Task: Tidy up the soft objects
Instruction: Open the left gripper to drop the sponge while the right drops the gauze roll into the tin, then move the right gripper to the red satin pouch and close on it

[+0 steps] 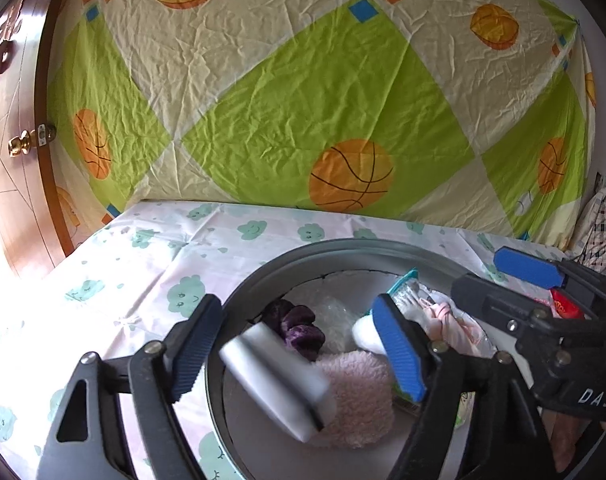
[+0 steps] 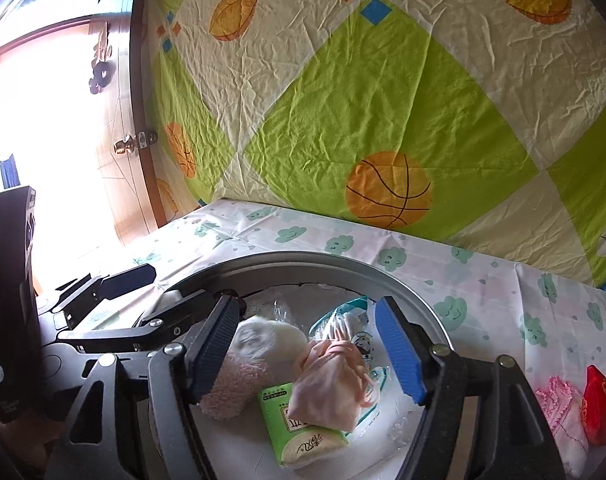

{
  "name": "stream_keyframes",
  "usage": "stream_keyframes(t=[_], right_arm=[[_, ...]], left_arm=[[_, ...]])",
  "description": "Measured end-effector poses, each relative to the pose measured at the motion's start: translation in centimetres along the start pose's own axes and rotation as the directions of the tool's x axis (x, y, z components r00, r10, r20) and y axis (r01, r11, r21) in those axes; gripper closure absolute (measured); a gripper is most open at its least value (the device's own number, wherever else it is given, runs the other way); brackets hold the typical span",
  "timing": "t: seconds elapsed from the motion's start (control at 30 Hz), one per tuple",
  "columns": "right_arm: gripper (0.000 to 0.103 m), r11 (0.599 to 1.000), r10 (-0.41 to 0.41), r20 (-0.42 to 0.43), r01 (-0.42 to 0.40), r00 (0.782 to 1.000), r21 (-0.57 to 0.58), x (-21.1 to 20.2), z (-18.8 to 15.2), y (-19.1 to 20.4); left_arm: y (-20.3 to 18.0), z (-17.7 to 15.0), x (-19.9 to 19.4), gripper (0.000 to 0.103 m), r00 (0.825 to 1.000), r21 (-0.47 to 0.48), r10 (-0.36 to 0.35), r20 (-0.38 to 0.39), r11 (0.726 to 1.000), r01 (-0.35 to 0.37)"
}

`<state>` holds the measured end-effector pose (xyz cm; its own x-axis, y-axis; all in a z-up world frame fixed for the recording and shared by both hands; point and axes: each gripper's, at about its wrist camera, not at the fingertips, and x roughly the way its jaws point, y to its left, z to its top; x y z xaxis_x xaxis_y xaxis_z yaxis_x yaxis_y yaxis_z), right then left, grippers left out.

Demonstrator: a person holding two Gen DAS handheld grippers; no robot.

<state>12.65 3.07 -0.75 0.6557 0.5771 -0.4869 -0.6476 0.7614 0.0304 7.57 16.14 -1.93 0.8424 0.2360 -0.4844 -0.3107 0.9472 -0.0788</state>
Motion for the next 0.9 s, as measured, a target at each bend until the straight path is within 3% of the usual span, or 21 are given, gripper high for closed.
stream_keyframes(t=[0.27, 0.43, 0.53, 0.73, 0.9], right_arm=[[0.029, 0.998, -0.065, 0.051, 0.066, 0.997, -0.017, -4.1, -1.1, -2.1], [0.027, 0.986, -0.163, 0.079, 0.164, 0.983, -0.002, -6.9, -2.4, -5.7], [0.021, 0.972, -0.237, 0.086, 0.236, 0.968, 0.025, -8.4, -3.3, -8.8], [0.02, 0.931, -0.353, 0.023, 0.349, 0.935, 0.105, -10.0, -5.8, -15.7], [0.02, 0.907, -0.388, -0.068, 0.394, 0.919, 0.145, -9.5, -7.8, -19.8]], left_arm=[[-1.4, -0.2, -1.4, 0.008, 1.0, 0.004, 0.001, 0.031, 1.0, -0.001], [-4.4, 0.1, -2.6, 0.003, 0.997, 0.03, -0.04, 0.063, 0.999, 0.038], [-7.3, 0.0, -3.0, 0.001, 0.994, 0.069, -0.082, 0.065, 0.995, 0.077], [-13.7, -0.9, -2.5, 0.001, 0.987, 0.149, -0.153, 0.044, 0.978, 0.145], [-18.8, -1.3, -1.1, 0.001, 0.981, 0.208, -0.192, 0.003, 0.96, 0.187]])
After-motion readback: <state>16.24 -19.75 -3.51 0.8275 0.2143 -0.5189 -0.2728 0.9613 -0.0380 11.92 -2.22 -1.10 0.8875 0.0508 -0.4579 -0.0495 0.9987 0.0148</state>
